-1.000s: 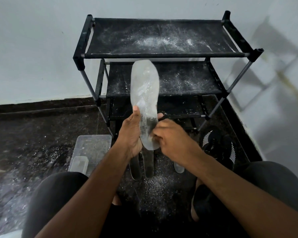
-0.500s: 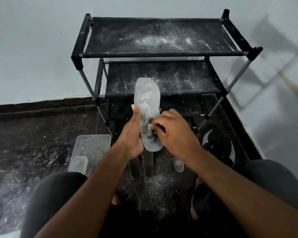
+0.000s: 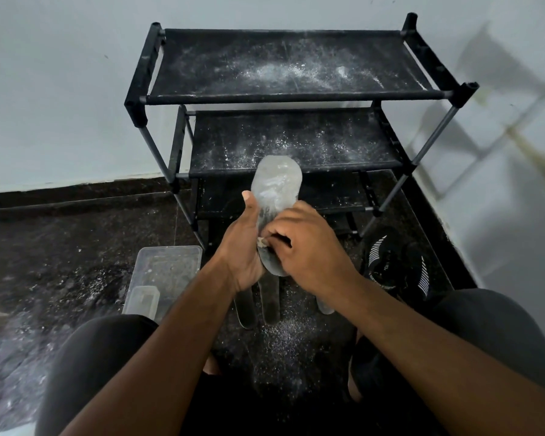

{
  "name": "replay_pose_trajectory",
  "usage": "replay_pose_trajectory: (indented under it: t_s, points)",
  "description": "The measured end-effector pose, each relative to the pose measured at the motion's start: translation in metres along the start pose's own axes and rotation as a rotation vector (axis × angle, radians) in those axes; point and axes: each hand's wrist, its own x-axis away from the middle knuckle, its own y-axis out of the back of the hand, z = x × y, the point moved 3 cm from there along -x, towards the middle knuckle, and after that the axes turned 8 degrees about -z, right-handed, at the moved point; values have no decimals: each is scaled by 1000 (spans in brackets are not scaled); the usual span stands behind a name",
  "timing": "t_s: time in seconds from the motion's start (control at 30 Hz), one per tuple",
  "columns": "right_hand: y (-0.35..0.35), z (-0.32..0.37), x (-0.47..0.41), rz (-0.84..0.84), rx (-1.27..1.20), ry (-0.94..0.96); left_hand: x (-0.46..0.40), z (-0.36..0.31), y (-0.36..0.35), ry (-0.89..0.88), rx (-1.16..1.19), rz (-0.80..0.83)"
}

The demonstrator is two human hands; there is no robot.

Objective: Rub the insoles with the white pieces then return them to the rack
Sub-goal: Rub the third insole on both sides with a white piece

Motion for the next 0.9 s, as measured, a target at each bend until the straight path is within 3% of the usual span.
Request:
replay_pose_trajectory:
  t_s: [0.17,0.33,0.4,0.5,0.6,0.77,0.9]
  points:
    - [-3,0,3,230,1,52,2,-4,2,18,10,19]
    - [1,0,-3,95,44,44,2,-1,-3,5,-11,15]
    - [-3,-1,1,224,-23,-2,2,-3,-3,10,9,17]
    - [2,-4,9,357,91,33,1,-6,2,0,77,45]
    - [5,4,5,188,107,75,-1,-5,0,36,52,80]
    - [-6,3,9,193,-3,19,-8,-2,9,62,109,90]
    - [0,6,5,45,91,40,-6,-2,3,78,123,167]
